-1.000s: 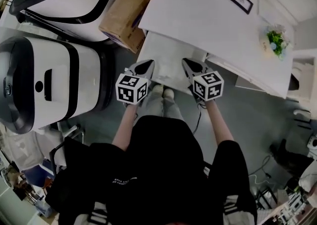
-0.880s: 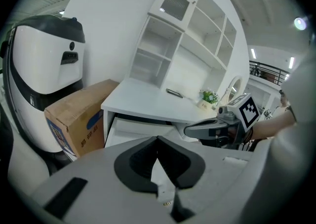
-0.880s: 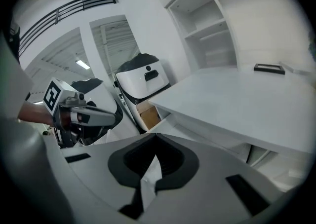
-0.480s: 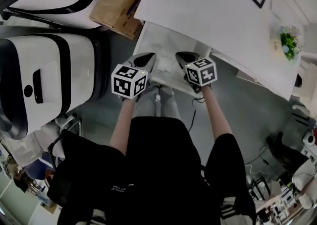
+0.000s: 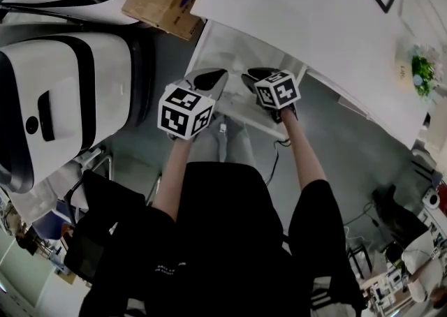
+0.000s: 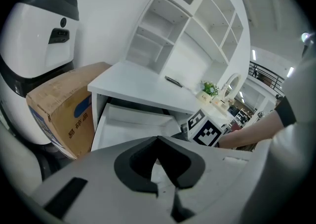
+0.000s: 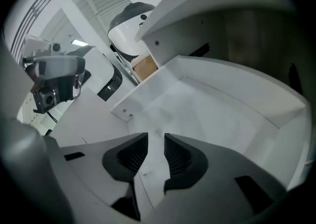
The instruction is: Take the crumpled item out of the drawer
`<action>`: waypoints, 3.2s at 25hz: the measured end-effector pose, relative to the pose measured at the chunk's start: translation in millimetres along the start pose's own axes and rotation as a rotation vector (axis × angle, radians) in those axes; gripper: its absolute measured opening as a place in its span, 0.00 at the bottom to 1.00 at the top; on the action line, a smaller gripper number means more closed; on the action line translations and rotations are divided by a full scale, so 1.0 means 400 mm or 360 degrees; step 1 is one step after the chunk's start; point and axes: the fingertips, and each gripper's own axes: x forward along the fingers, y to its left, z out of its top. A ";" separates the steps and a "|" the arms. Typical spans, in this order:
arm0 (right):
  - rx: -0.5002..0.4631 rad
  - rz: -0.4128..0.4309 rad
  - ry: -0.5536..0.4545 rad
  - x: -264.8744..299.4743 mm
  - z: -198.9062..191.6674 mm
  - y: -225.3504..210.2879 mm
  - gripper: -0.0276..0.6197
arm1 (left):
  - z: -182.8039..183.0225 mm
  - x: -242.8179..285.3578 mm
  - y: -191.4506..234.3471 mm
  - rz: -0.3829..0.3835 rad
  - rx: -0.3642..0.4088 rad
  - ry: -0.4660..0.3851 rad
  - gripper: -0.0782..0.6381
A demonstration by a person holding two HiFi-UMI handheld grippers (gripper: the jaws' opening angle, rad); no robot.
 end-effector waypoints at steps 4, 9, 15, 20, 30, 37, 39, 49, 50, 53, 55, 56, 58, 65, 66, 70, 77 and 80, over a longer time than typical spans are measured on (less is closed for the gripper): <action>0.0038 0.0020 0.0026 0.038 -0.015 -0.003 0.28 | 0.002 -0.001 0.006 0.0006 -0.0017 -0.0017 0.11; 0.0032 0.0037 0.0061 0.062 -0.016 0.003 0.34 | 0.007 0.002 0.002 0.0000 -0.0028 -0.0027 0.10; 0.0046 0.0043 0.0135 0.095 -0.048 0.002 0.35 | 0.007 0.000 0.000 -0.0008 -0.0040 -0.0036 0.11; 0.0056 0.0049 0.0202 0.109 -0.075 0.000 0.33 | 0.007 -0.001 0.001 -0.0011 -0.0053 -0.0045 0.11; -0.0004 0.0115 0.0232 0.101 -0.075 0.023 0.14 | 0.005 -0.008 0.008 0.0025 -0.0059 -0.0066 0.11; -0.0042 0.0070 0.0130 0.032 -0.032 0.017 0.11 | 0.005 -0.017 0.008 0.0037 -0.0067 -0.0080 0.11; -0.0094 0.0027 0.0096 0.001 -0.018 0.016 0.11 | 0.008 -0.023 0.003 0.0034 -0.0061 -0.0094 0.10; -0.0277 -0.0194 -0.0237 -0.176 0.072 0.045 0.11 | 0.049 -0.061 -0.039 0.0017 0.0081 -0.0212 0.11; -0.0282 -0.0218 -0.0283 -0.197 0.084 0.051 0.11 | 0.055 -0.066 -0.044 0.0011 0.0095 -0.0225 0.11; -0.0275 -0.0260 -0.0415 -0.256 0.117 0.070 0.11 | 0.070 -0.082 -0.057 0.0004 0.0120 -0.0267 0.11; -0.0256 -0.0280 -0.0492 -0.293 0.135 0.079 0.11 | 0.079 -0.094 -0.065 0.0002 0.0138 -0.0291 0.10; -0.0248 -0.0291 -0.0527 -0.311 0.142 0.084 0.11 | 0.084 -0.101 -0.070 0.0002 0.0147 -0.0303 0.11; -0.0227 -0.0311 -0.0594 -0.345 0.154 0.091 0.11 | 0.091 -0.113 -0.076 0.0003 0.0156 -0.0331 0.10; -0.0123 -0.0337 -0.0849 -0.459 0.200 0.117 0.11 | 0.125 -0.155 -0.108 -0.0033 0.0187 -0.0424 0.11; -0.0109 -0.0342 -0.0887 -0.476 0.207 0.121 0.11 | 0.131 -0.162 -0.111 -0.0034 0.0188 -0.0439 0.10; -0.0047 -0.0356 -0.1034 -0.541 0.231 0.135 0.11 | 0.161 -0.190 -0.114 -0.0019 0.0209 -0.0498 0.11; 0.0007 -0.0438 -0.1276 -0.649 0.268 0.161 0.11 | 0.224 -0.254 -0.113 0.0021 0.0227 -0.0628 0.10; 0.0023 -0.0486 -0.1373 -0.696 0.281 0.167 0.11 | 0.252 -0.279 -0.116 0.0038 0.0246 -0.0685 0.11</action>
